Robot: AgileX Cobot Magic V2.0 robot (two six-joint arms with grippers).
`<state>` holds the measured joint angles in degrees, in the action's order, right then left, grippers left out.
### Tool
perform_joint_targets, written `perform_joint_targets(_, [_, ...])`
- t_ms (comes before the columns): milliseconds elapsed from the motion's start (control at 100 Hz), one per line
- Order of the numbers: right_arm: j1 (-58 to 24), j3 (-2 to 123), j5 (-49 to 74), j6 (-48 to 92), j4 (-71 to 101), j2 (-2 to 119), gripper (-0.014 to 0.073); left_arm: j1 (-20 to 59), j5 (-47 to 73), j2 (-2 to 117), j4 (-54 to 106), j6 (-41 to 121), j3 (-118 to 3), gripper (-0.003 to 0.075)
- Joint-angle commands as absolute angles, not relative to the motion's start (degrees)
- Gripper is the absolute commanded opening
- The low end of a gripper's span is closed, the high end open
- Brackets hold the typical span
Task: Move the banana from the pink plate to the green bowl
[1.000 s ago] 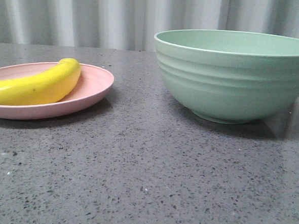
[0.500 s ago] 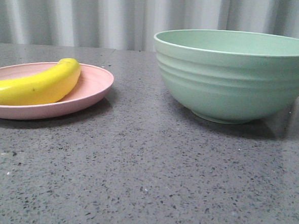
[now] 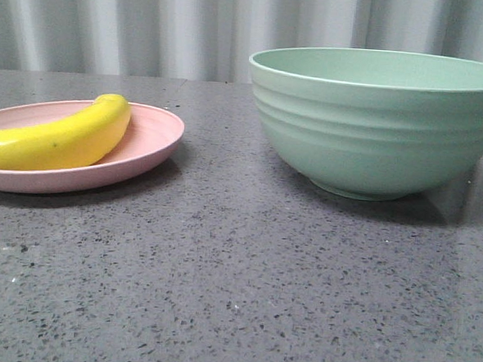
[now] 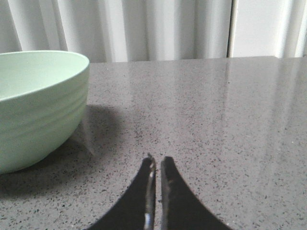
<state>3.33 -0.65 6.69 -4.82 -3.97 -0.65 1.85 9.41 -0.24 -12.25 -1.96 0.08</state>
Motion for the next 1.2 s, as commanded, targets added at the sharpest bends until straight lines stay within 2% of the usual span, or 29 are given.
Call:
perform_joint_targets(0, [3.70,-1.76,1.61,-4.70,-4.22,-1.96,-0.0064,2.25,2.61,-1.87,-11.50,-2.14,0.62,-0.0020])
perform_joint_targets(1190, [3.70,-1.62,1.78,-4.70,-4.22,-1.89,-0.0064,2.25,-3.64,-1.87,-7.62,-2.14,0.52,-0.0020])
